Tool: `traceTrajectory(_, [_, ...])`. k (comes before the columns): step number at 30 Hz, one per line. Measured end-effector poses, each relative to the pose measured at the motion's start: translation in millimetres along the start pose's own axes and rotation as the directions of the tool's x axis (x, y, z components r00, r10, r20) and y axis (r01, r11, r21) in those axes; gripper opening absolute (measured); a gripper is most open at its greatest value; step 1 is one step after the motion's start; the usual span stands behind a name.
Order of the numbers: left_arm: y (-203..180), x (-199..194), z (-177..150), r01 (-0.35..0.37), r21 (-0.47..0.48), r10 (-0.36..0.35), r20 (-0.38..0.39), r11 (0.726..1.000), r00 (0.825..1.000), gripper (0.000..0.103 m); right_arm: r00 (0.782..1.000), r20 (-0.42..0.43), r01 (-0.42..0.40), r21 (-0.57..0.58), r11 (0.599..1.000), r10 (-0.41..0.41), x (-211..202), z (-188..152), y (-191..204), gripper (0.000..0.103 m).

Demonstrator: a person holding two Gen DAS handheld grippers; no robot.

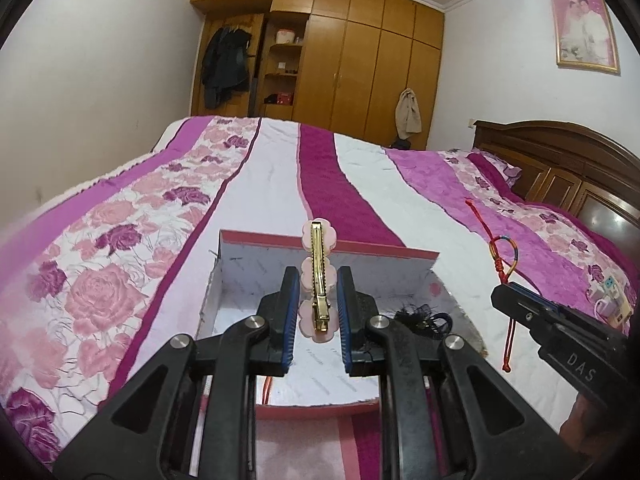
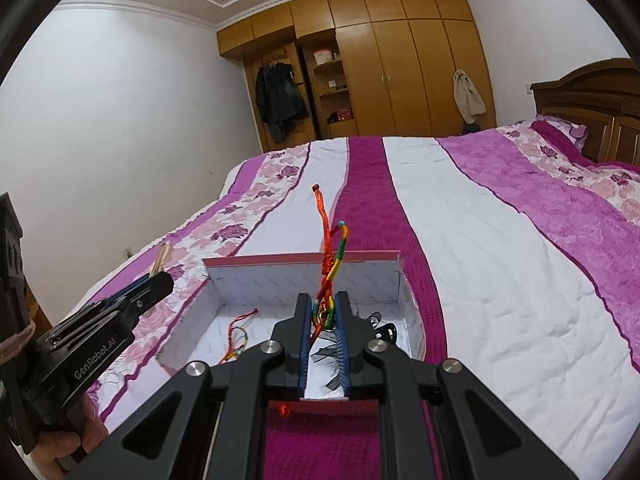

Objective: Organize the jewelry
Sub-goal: 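Carry both items into the pink shoebox and open both tools to release them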

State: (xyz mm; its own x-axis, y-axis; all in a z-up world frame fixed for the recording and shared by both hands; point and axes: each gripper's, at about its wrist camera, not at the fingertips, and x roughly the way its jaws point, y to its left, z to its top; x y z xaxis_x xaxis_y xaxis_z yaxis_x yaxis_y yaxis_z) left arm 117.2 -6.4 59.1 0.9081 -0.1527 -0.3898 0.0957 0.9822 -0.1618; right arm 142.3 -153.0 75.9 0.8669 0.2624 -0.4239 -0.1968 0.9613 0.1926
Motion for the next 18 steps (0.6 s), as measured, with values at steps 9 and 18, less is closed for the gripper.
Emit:
traceTrajectory(9, [6.8, 37.1, -10.7, -0.043, -0.009, 0.042, -0.062, 0.999, 0.997, 0.010, 0.997, -0.068, 0.033, 0.012, 0.999, -0.032, 40.4, -11.3, -16.4, 0.013])
traceTrajectory(18, [12.5, 62.9, -25.8, -0.053, -0.006, 0.052, -0.164, 0.999, 0.985, 0.010, 0.987, -0.152, 0.055, 0.019, 0.998, -0.052, 70.9, -25.9, -29.6, 0.014])
